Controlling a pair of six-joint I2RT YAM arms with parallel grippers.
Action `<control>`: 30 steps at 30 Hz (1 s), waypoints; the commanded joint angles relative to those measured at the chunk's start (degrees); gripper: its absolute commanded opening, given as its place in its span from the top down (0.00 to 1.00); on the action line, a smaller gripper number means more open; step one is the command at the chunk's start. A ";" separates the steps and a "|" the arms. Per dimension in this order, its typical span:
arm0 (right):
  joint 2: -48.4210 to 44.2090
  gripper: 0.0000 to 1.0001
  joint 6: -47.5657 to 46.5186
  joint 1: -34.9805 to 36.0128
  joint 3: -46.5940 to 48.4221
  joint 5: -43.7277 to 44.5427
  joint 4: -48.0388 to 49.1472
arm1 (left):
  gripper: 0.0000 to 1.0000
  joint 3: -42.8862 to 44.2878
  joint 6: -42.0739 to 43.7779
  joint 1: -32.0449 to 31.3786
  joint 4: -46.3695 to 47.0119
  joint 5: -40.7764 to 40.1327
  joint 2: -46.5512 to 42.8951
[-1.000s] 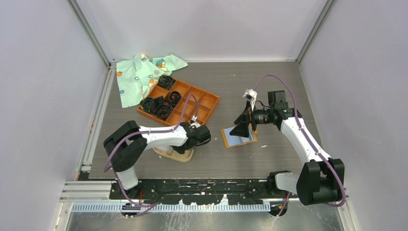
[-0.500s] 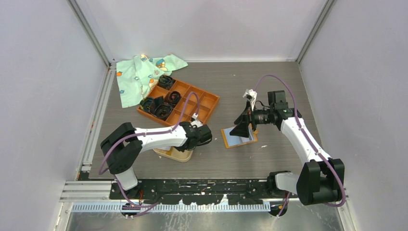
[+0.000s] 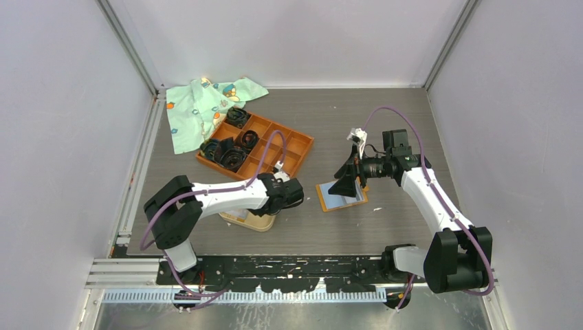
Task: Put the credit cards into the card holder
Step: Move the storage box to the center of the board.
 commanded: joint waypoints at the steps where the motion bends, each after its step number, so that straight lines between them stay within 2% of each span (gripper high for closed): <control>1: -0.54 0.00 -1.20 0.30 2.64 -1.99 0.13 | 0.74 0.42 1.45 -0.18 2.60 2.75 -1.46; 9: -0.52 0.01 -1.30 0.30 2.65 -1.94 -0.04 | 0.64 -0.31 2.21 -0.21 6.46 5.54 3.32; 18: -0.52 0.00 -1.48 0.26 2.73 -1.94 -0.31 | 0.64 -0.03 0.14 -0.21 4.23 3.27 7.77; 25: -0.59 0.01 -1.81 0.27 2.82 -2.12 -0.61 | 0.69 3.05 -4.21 -0.20 -1.08 -2.81 12.31; 30: -0.54 0.00 -1.92 0.27 2.91 -2.21 -0.83 | 0.81 3.38 -5.03 -0.65 -2.67 -4.85 9.98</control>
